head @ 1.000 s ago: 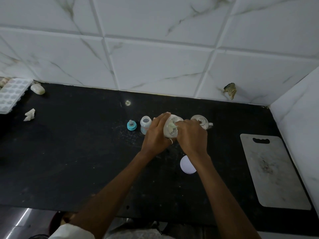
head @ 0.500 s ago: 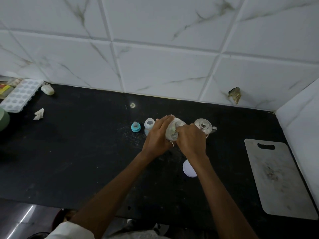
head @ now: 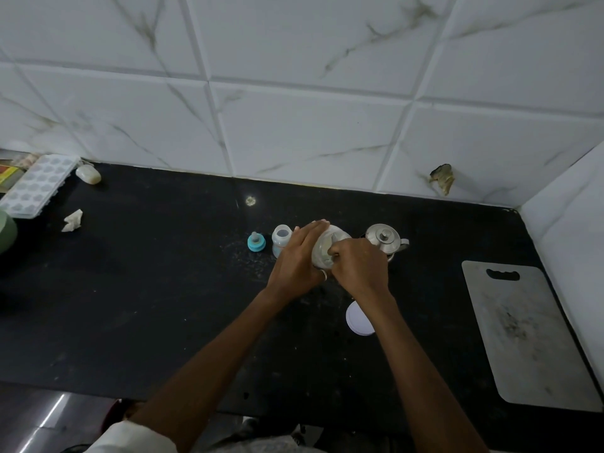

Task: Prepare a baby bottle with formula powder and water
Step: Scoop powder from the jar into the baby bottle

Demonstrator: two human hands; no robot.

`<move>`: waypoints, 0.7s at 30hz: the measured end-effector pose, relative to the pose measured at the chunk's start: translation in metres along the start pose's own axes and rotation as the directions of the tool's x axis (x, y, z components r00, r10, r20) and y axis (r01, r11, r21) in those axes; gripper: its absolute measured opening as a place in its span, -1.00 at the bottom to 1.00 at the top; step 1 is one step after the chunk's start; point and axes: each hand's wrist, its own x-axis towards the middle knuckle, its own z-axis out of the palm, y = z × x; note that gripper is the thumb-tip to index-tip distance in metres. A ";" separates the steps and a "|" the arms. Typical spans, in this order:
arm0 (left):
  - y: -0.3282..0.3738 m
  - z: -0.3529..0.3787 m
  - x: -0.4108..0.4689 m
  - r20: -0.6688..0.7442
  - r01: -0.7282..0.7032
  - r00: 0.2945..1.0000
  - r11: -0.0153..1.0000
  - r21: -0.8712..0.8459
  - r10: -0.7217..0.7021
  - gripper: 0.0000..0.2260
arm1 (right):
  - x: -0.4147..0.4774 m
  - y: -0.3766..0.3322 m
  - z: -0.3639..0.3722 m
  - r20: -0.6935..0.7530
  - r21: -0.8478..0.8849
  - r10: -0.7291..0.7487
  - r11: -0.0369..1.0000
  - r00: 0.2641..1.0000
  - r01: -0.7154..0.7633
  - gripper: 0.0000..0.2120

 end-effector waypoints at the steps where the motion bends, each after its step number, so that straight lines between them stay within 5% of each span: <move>1: 0.000 0.000 0.000 0.004 0.000 1.000 1.000 -0.003 0.000 -0.13 | 0.000 0.000 0.000 0.001 0.021 0.008 1.000 1.000 -0.008 -0.78; 8: -0.004 -0.006 -0.002 0.017 0.013 1.000 1.000 0.003 -0.013 -0.13 | 0.002 0.004 0.007 0.044 0.279 0.099 0.954 0.994 -0.108 -0.78; 13: -0.002 -0.010 -0.001 -0.025 0.060 0.998 0.998 -0.001 -0.060 -0.13 | 0.000 0.007 0.003 -0.004 0.567 0.291 0.788 0.957 -0.238 -0.85; 21: 0.000 -0.009 0.001 -0.096 0.102 0.990 0.995 -0.021 -0.103 -0.14 | -0.001 0.015 -0.007 0.049 0.768 0.458 0.551 0.887 -0.327 -0.89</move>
